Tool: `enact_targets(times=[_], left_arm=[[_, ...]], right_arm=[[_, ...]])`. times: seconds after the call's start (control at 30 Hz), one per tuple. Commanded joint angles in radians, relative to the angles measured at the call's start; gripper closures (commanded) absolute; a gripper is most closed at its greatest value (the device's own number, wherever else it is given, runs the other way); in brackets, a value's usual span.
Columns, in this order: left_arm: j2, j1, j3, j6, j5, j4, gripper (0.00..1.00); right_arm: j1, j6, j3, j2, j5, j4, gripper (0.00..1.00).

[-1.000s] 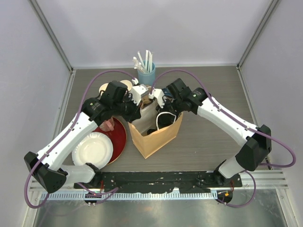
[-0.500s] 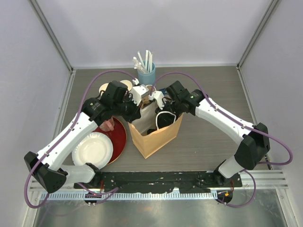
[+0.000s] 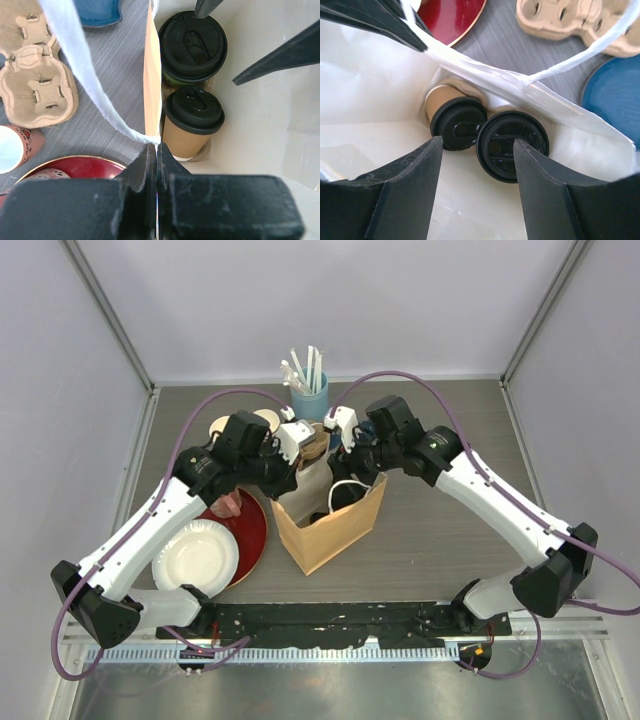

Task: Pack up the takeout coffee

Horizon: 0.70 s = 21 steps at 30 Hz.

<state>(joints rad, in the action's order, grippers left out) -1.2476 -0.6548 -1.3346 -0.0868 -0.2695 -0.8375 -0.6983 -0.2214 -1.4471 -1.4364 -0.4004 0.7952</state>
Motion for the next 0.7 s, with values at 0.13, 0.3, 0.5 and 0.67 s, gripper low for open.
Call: enact_targets(times=[0.13, 0.3, 0.5, 0.67], left_arm=[[-0.004, -0.003, -0.032, -0.022, 0.0, -0.014, 1.0], [-0.009, -0.003, -0.037, -0.027, -0.005, -0.015, 1.0], [-0.012, -0.003, -0.037, -0.027, -0.008, -0.018, 1.0], [-0.015, -0.003, -0.035, -0.027, -0.013, -0.018, 1.0]], right_arm=[[-0.004, 0.059, -0.058, 0.134, -0.032, -0.16, 0.3], [-0.004, 0.093, -0.053, 0.189, -0.046, -0.256, 0.29], [-0.004, 0.12, -0.033, 0.248, -0.012, -0.344, 0.28], [-0.004, 0.149, -0.004, 0.297, 0.069, -0.422, 0.28]])
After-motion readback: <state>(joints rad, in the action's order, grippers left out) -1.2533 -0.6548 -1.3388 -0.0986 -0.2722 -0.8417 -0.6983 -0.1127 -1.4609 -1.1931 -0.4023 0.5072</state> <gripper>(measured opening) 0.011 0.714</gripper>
